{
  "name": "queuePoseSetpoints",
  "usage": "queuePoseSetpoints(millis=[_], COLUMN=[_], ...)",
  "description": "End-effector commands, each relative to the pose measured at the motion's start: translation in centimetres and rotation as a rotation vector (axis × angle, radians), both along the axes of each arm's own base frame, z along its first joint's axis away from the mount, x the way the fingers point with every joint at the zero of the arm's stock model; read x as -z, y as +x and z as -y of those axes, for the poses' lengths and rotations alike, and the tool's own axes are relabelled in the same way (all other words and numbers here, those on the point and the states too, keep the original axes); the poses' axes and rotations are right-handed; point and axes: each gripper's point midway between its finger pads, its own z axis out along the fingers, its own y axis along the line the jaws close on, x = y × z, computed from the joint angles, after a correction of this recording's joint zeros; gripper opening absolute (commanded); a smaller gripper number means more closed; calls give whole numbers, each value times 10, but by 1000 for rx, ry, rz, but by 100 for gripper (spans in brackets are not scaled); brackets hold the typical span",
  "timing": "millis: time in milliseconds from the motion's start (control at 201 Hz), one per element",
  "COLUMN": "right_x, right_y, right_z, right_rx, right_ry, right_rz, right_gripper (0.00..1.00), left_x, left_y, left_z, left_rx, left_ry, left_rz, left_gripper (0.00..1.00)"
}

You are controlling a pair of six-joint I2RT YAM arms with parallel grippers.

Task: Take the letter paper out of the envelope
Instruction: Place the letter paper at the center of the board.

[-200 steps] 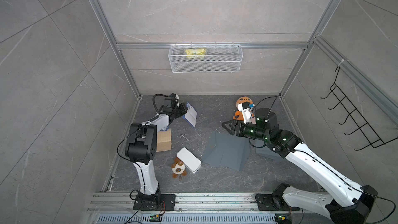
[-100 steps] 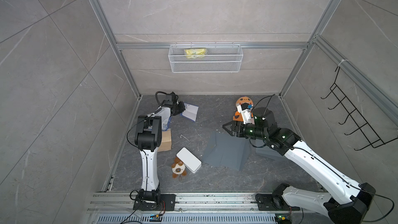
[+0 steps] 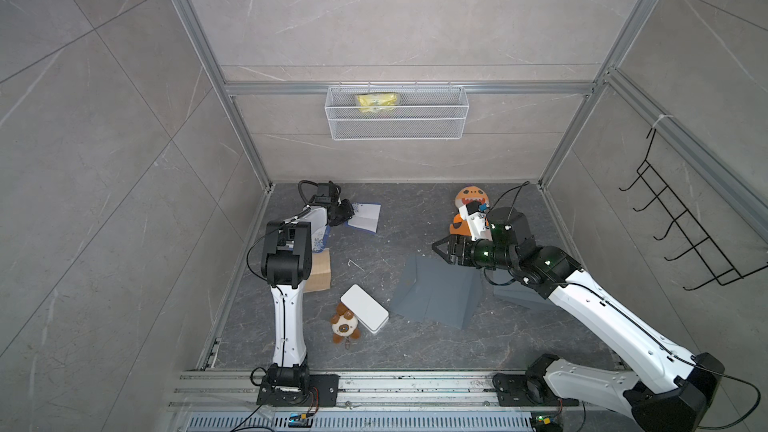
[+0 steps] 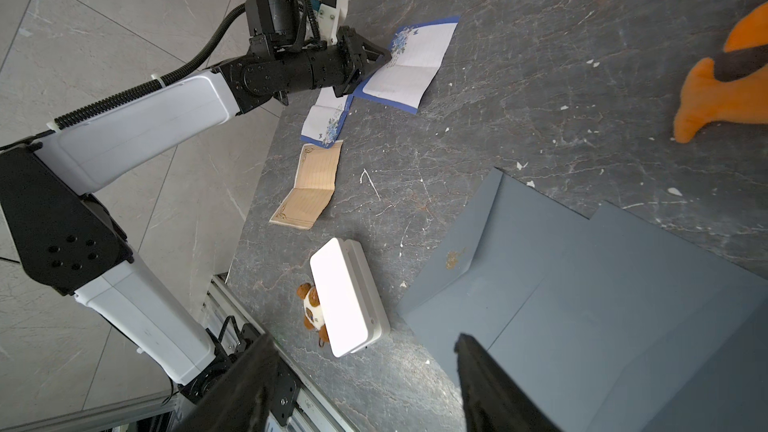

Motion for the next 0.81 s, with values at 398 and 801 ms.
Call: queuePoseSetpoints(millis=[398,801], right_x=[6,47], right_y=[7,21], right_z=[-2,3], right_rx=[-1,117], right_ry=[-17,-4], right_rz=[-12,-159], right_gripper=[69,68], left_x=[-27,-74], left_y=[0,-16], left_z=[-9,-14], left_rx=[-7,-65], left_ry=[20,7], left_rz=[57,70], left_gripper=[48,83])
